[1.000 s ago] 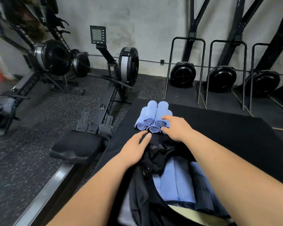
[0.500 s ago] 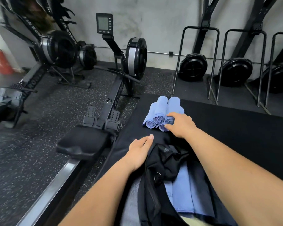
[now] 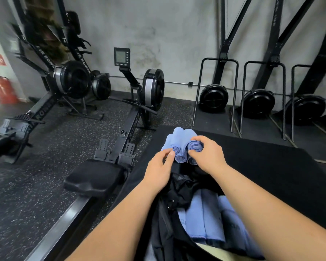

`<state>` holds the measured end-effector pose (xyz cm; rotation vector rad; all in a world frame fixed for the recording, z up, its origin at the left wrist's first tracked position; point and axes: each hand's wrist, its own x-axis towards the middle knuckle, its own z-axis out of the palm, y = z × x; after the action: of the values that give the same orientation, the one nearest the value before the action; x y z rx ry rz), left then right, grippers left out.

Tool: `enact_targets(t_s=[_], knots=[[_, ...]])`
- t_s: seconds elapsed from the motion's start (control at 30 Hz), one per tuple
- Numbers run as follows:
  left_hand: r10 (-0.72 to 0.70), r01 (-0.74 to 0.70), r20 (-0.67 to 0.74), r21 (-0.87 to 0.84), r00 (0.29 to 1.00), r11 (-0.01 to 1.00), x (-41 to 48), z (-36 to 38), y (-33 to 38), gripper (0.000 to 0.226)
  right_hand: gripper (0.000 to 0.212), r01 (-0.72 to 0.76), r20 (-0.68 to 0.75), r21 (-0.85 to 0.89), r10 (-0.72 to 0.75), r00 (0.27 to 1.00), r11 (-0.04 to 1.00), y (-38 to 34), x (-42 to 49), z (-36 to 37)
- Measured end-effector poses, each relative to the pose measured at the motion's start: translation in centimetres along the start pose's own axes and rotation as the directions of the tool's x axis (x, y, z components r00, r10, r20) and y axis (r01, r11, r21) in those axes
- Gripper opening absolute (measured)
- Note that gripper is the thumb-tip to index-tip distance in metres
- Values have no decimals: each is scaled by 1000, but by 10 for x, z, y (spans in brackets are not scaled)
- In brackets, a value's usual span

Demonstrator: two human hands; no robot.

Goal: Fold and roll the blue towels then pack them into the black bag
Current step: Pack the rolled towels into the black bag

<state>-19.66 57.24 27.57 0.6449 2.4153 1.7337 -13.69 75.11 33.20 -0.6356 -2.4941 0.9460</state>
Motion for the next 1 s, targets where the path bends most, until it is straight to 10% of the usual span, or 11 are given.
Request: enact_targets(t_s=[0.4,0.6,0.8,1.0], knots=[[-169,179,57,-328,984,928,-49,3,53,74,40,183,157,200,-216,964,962,-12,-128,-37],[-227,275,164,-402,960,873,-90,-3,63,63,8,-36,205,276,-23,978,960,-8,-143,-52],[-178,285,287,-392,941,875,-117,4,62,71,35,-230,287,371,125,950,900,-2,-148,-57],[-147,259,331,-324,932,910,-128,7,52,77,19,-404,367,542,225,902,737,3,-158,-61]])
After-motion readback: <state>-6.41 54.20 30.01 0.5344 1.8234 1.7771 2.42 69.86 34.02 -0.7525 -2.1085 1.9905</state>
